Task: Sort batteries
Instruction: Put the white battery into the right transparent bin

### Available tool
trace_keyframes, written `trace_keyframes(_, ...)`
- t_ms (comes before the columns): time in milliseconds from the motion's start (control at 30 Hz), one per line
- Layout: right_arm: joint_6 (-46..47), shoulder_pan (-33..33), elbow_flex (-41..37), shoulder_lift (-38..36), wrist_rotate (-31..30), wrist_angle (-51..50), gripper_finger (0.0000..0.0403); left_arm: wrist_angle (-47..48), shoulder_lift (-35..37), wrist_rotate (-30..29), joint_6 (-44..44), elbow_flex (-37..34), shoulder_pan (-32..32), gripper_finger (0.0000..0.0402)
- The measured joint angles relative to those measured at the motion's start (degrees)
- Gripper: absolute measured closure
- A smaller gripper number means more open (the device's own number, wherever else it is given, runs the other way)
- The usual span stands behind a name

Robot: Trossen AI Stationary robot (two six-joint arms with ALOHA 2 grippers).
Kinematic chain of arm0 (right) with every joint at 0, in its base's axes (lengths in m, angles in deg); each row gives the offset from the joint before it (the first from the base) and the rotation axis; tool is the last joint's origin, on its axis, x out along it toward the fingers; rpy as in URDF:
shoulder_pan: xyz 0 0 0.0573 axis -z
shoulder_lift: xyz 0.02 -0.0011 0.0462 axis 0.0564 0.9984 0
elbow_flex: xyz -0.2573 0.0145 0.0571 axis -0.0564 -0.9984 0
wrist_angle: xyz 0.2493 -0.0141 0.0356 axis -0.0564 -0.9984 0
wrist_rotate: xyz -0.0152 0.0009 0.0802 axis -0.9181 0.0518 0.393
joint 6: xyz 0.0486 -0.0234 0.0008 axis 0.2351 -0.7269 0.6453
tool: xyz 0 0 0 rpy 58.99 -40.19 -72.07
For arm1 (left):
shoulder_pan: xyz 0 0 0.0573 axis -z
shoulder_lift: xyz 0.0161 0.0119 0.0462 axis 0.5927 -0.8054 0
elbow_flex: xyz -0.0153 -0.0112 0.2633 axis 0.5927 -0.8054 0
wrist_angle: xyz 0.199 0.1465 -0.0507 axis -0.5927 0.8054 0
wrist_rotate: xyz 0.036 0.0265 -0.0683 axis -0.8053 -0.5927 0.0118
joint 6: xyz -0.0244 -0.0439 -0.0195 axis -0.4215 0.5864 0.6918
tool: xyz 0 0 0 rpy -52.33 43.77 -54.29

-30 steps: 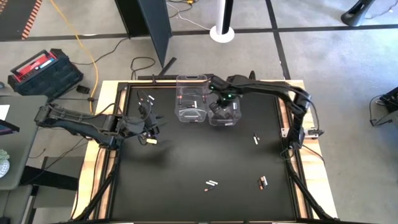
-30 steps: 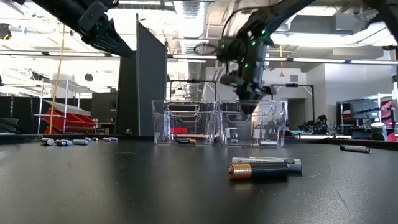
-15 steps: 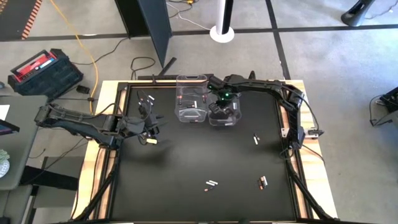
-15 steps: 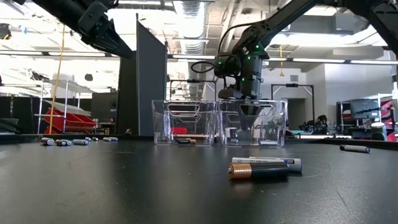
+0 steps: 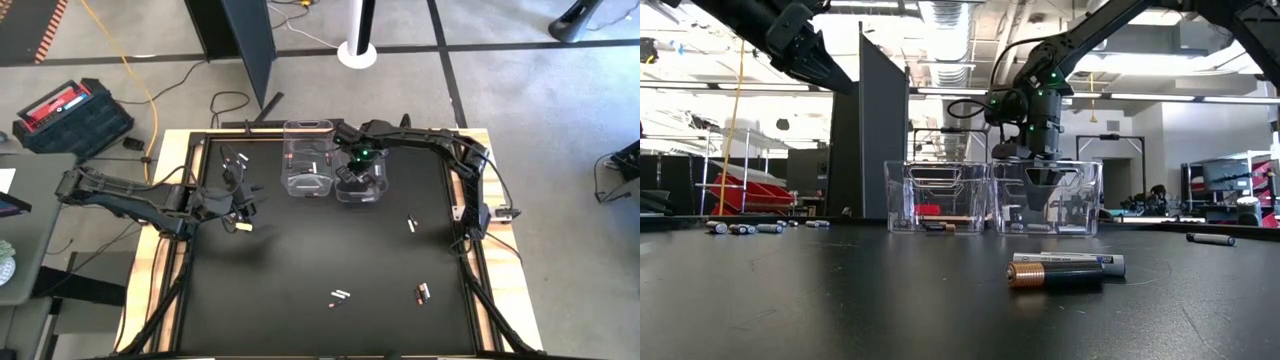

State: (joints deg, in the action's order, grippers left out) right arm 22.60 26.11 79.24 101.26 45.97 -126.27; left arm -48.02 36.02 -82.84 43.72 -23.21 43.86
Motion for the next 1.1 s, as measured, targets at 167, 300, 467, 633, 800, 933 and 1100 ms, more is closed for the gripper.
trace_keyframes(167, -0.1, 0.0, 0.0, -2.2, 0.0, -1.8, 0.0325, 0.0, 0.0, 0.2, 2.9, 0.0, 0.0, 0.0256)
trace_keyframes(300, 0.1, -0.3, 0.0, -7.9, -0.1, -2.6, 0.0325, 1.3, 0.0, 0.3, 3.1, 0.0, 0.0, 0.0255)
trace_keyframes(467, 1.8, -2.3, 0.0, -17.3, -0.8, -2.7, 0.0326, 6.5, 0.0, 0.6, 5.3, 0.0, 0.0, 0.0236)
trace_keyframes(633, 5.4, -7.2, 0.0, -26.5, -5.2, -5.3, 0.0326, 7.3, 0.0, 0.6, 6.5, 0.0, 0.0, 0.0201)
trace_keyframes(800, 9.9, -16.9, -3.2, -34.6, -14.6, -8.8, 0.0326, 6.1, 0.0, 1.0, 9.9, 0.0, 0.0, 0.0197)
trace_keyframes(933, 19.2, -25.3, -13.8, -41.7, -16.6, -4.7, 0.0326, 6.7, 0.0, 4.4, 15.6, 0.0, -0.9, 0.0206)
trace_keyframes(1100, 29.6, -38.3, -28.9, -47.8, -17.6, 15.6, 0.0326, 9.5, 0.0, 13.2, 15.8, 0.0, -4.4, 0.0218)
